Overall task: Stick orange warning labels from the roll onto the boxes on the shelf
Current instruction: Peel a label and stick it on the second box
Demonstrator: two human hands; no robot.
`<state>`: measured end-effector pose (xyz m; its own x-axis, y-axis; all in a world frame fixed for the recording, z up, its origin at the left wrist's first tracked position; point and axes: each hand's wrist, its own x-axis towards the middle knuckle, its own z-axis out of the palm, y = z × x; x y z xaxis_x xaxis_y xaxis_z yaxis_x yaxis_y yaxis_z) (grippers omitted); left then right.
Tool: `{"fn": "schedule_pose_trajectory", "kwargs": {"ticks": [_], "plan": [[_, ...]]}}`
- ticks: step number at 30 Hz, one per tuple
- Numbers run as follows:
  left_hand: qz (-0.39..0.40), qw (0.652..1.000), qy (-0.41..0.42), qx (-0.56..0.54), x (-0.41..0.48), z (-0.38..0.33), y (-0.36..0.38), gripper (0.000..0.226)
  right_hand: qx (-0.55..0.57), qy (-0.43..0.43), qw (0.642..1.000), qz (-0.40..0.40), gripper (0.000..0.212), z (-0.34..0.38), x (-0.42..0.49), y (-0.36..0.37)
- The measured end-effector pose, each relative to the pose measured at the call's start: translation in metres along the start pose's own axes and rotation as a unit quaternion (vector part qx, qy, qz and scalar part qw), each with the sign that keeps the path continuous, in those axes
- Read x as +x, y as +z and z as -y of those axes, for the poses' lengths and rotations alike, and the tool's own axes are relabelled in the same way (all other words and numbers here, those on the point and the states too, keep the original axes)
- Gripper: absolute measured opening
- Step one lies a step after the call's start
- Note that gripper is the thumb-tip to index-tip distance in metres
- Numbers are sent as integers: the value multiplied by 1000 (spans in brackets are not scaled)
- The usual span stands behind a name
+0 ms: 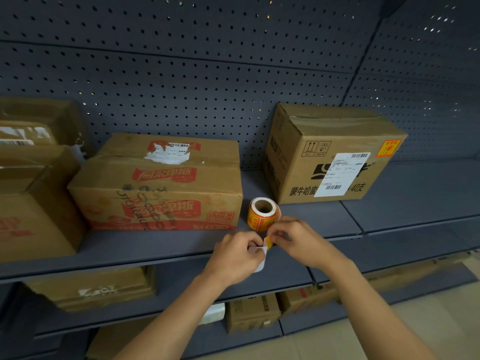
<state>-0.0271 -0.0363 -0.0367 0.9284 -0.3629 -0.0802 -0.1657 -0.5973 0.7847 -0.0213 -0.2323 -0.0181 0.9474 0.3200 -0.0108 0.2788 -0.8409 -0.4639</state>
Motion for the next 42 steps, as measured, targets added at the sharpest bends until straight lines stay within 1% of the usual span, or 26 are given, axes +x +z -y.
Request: {"fn": "schedule_pose_trajectory", "kwargs": {"ticks": [3, 6, 7, 10, 11, 14, 16, 17, 20, 22, 24, 27, 31, 36, 42], "plan": [[-21, 1000, -3, 23, -2, -1, 1, 20, 18, 3, 1000, 2, 10, 3, 3, 1], [-35, 999, -9, 5, -2, 1, 0, 37, 41, 3, 999, -2, 9, 5, 4, 1], [-37, 999, -9, -1, -2, 2, 0, 37, 50, 1, 999, -5, 9, 6, 4, 2], [-42, 999, -3, -12, -2, 3, -2, 18, 60, -1, 998, -11, 10, 7, 4, 4], [-42, 999, -5, -26, -3, 2, -2, 17, 64, 0, 998, -15, 10, 8, 4, 5], [-40, 995, -29, -84, -4, -1, -4, 29, 78, -5, 997, -22, 12, 9, 3, 7], [-36, 994, -30, -97, -3, 0, -2, 37, 84, -12, 996, -17, 12, 10, 3, 8], [-35, 995, -24, -92, -3, 1, -1, 36, 87, -11, 996, -15, 11, 10, 2, 9], [-45, 996, -15, -71, -3, 5, 0, 21, 90, 1, 996, -21, 11, 11, 3, 11], [-43, 996, -15, -70, -2, 8, 0, 15, 100, 11, 995, -24, 15, 13, 2, 11], [-42, 996, -14, -74, -2, 10, 0, 15, 129, 23, 991, -31, 17, 15, -1, 11], [-44, 993, -10, -105, -4, 9, -2, 16, 149, 38, 987, -45, 11, 18, -3, 10], [-51, 989, -2, -141, -4, 11, -2, 16, 171, 35, 984, -39, 5, 19, -5, 11], [-46, 982, 16, -182, -3, 17, -1, 13, 214, 31, 976, -32, 6, 20, -9, 13], [-29, 983, 22, -181, -3, 20, -1, 12, 216, 33, 976, -23, 9, 18, -10, 13]]}}
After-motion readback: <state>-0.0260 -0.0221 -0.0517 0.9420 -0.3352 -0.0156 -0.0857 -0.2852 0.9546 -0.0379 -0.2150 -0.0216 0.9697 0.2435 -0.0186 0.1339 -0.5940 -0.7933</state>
